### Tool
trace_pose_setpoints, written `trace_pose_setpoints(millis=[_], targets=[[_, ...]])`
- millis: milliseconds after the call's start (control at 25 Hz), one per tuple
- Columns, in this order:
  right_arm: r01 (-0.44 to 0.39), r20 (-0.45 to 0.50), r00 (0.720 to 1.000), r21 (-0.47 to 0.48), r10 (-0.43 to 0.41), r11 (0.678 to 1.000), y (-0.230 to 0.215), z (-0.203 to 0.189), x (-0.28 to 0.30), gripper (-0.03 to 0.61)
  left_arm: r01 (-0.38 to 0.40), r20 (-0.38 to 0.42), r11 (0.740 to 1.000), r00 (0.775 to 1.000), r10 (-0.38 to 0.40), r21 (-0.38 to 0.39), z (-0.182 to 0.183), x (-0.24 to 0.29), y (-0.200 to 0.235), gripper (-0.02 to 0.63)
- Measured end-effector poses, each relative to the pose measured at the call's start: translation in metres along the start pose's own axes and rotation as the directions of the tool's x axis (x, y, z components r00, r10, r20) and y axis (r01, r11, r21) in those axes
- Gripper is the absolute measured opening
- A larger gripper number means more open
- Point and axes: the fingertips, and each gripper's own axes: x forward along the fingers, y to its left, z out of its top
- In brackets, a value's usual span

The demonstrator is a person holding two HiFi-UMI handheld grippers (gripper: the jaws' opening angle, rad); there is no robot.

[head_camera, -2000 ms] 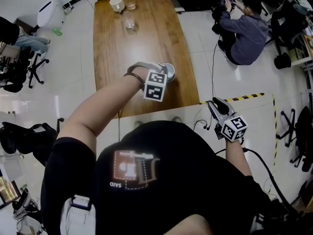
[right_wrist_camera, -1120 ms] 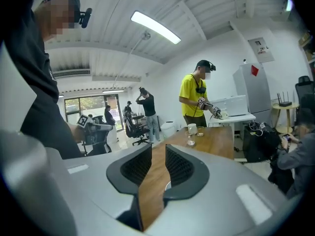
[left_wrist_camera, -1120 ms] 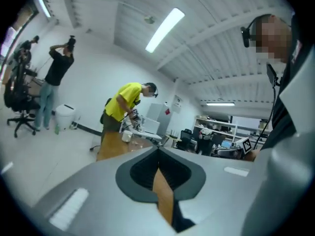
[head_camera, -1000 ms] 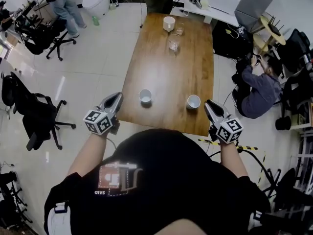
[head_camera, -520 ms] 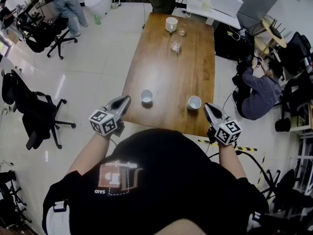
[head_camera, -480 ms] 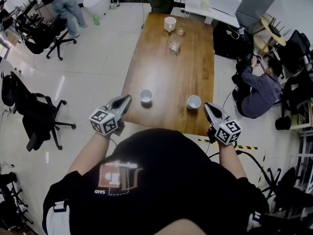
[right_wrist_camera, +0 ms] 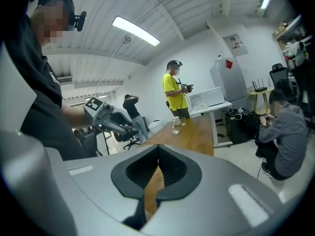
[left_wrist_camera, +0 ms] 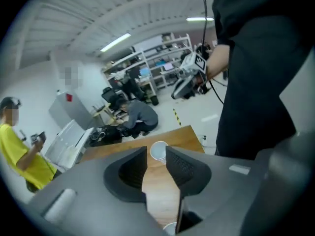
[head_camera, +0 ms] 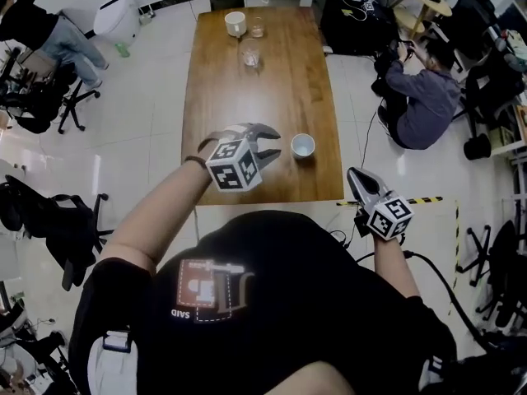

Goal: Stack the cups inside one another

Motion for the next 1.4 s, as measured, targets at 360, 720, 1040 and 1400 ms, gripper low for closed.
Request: trace_pose_setpoints(millis=[360, 720, 1040, 1400], targets=[[0.145, 0.015, 0.989, 0.093, -0.147, 0.985, -0.038, -0.037, -0.077, 0.015, 0.302, -0.362, 0.918, 0.911, -0.199, 0.256, -0.047, 0.141, -0.05, 0.13], [0.172, -0.011, 0.985, 0.115, -0.172, 0.978, -0.049, -0.053, -0.095, 0.015, 0.337, -0.494, 0.895, 0.854, -0.162, 0.291, -0.073, 0.179, -0.055, 0.105], [0.118, -0.025, 0.993, 0.09, -0.116, 0.989, -0.04, -0.044, -0.069, 0.016, 0.327, -0.432, 0.918, 0.878, -0.207, 0.225, -0.053, 0.159, -0.057, 0.017], [-0.022, -0.048, 0.999, 0.022, 0.023, 1.0, -0.021, -0.017, -0.005, 0.015, 0.141, -0.373, 0.988, 0.922, -0.107, 0.066, -0.063, 0.0, 0.0, 0.017]])
